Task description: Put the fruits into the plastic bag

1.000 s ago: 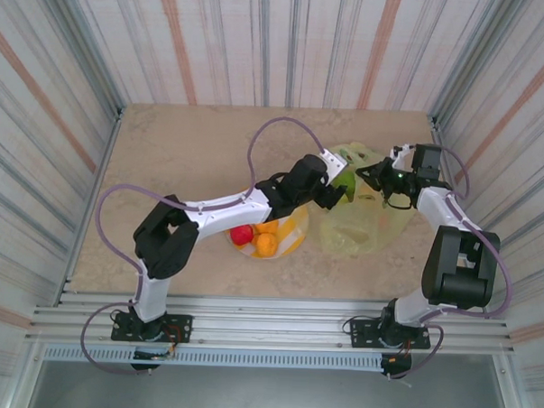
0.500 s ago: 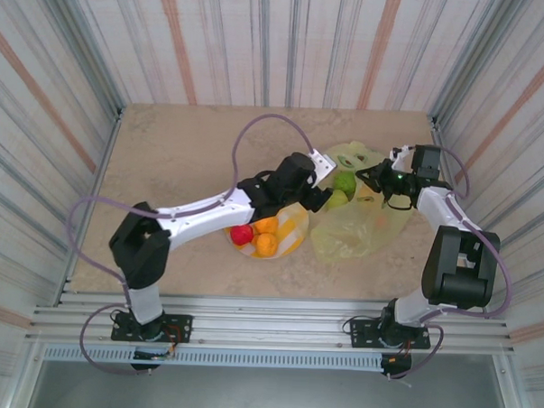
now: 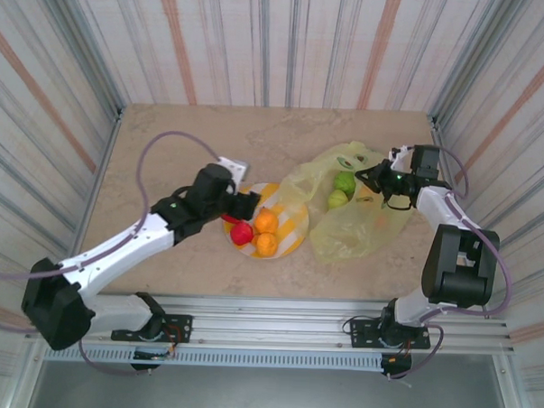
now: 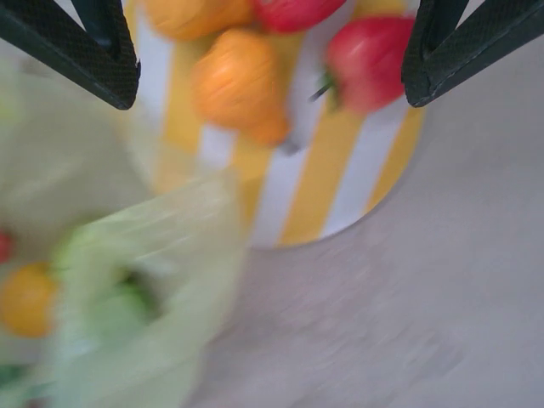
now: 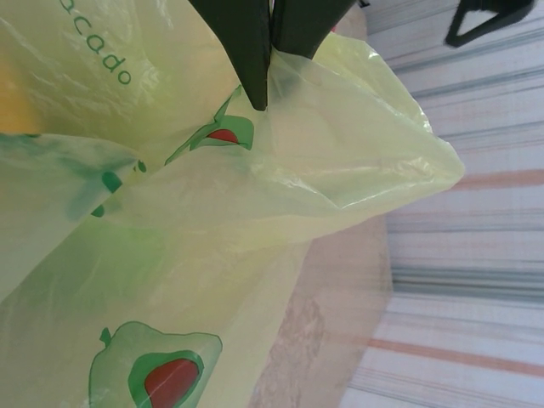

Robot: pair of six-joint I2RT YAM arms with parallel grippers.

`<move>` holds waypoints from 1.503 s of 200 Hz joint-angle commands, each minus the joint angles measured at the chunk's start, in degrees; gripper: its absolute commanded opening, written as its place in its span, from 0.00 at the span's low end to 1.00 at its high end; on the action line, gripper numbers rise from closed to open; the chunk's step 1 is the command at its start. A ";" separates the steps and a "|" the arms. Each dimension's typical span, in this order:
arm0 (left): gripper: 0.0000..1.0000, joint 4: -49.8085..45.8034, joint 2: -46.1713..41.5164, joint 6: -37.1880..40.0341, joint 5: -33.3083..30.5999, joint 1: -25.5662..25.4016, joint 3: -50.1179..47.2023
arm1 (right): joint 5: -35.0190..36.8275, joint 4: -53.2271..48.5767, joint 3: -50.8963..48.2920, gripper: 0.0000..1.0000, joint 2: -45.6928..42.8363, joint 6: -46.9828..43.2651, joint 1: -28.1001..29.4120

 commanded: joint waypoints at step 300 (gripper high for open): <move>0.82 6.02 15.45 -18.81 8.14 1.70 -9.98 | 0.05 -0.92 1.19 0.00 2.33 -2.14 1.07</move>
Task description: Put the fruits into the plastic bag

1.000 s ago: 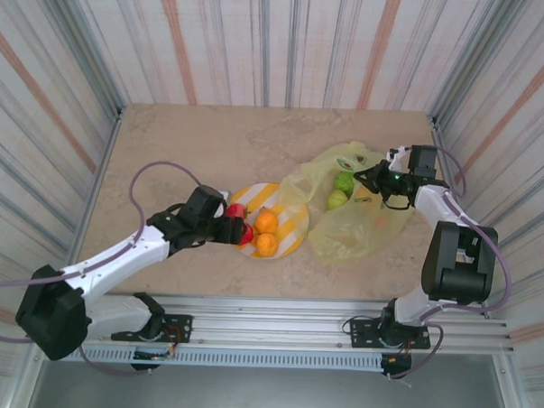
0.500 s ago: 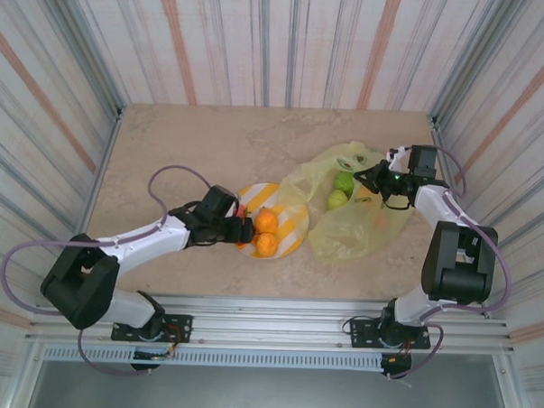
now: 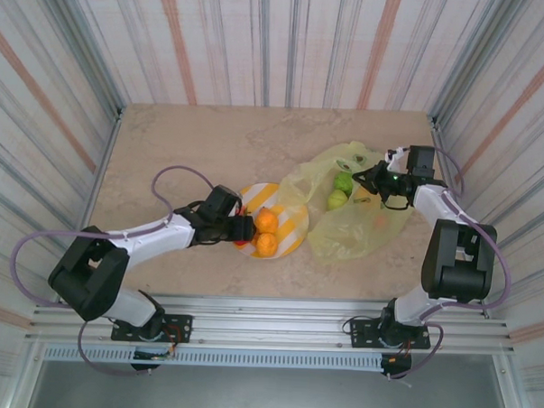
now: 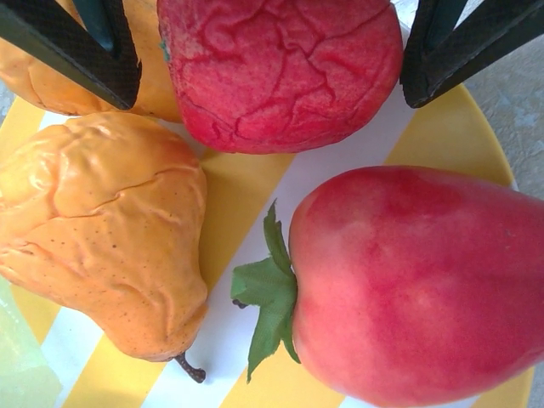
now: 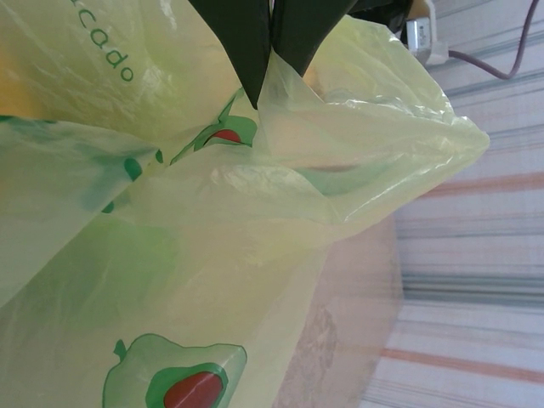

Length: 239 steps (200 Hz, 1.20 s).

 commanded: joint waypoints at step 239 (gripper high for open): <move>0.55 3.33 11.97 20.32 -2.10 -16.41 30.86 | 1.11 -8.54 5.04 0.00 -0.96 -5.47 3.14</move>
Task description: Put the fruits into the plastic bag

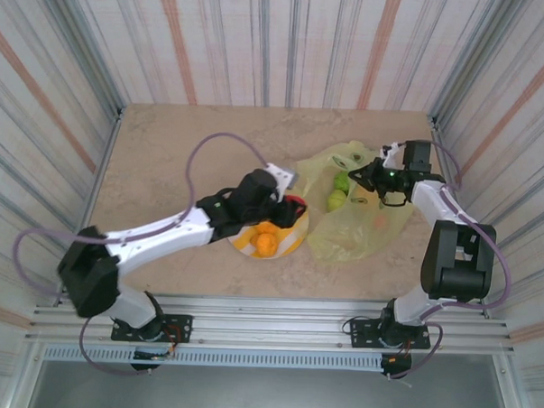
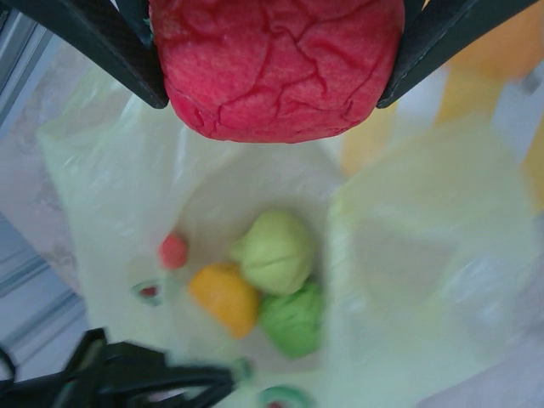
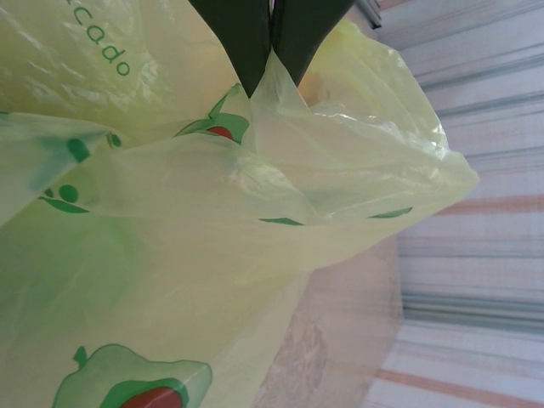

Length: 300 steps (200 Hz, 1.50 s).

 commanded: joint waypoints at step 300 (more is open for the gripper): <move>0.75 8.65 43.15 20.15 -14.92 1.89 36.37 | 0.31 -5.53 6.81 0.00 0.81 -0.39 1.41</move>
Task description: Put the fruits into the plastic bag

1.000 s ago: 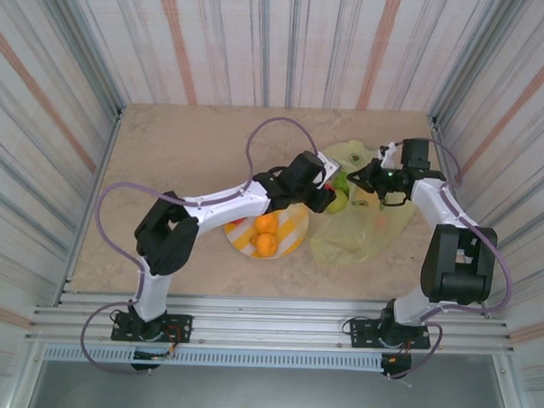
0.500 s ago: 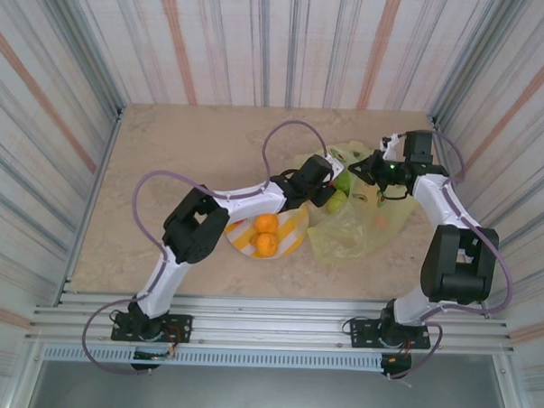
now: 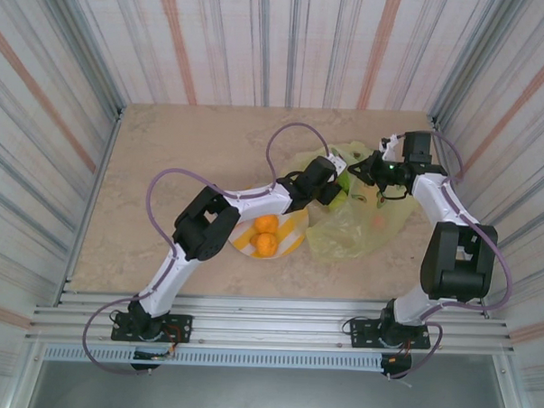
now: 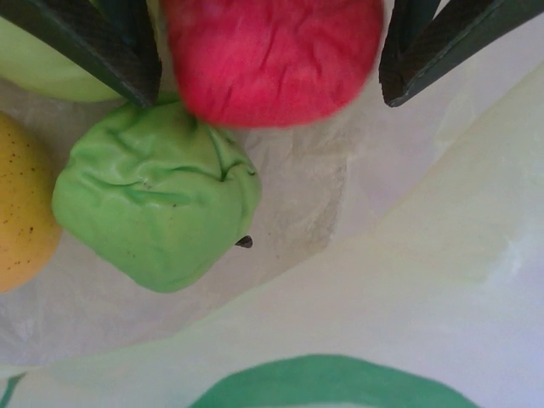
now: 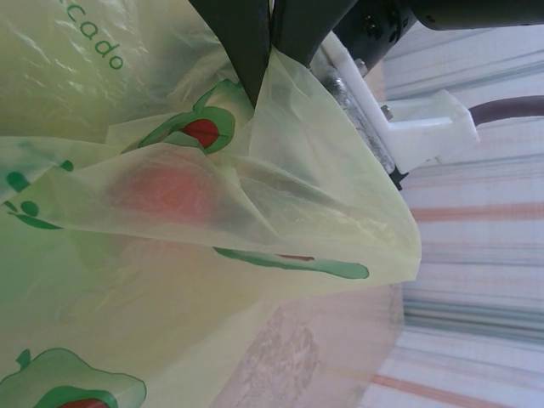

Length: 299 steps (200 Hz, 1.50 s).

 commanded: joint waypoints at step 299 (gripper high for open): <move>0.77 -25.95 -66.13 -10.85 7.01 17.60 -49.98 | 0.24 -0.41 -0.35 0.00 2.27 -2.84 -0.60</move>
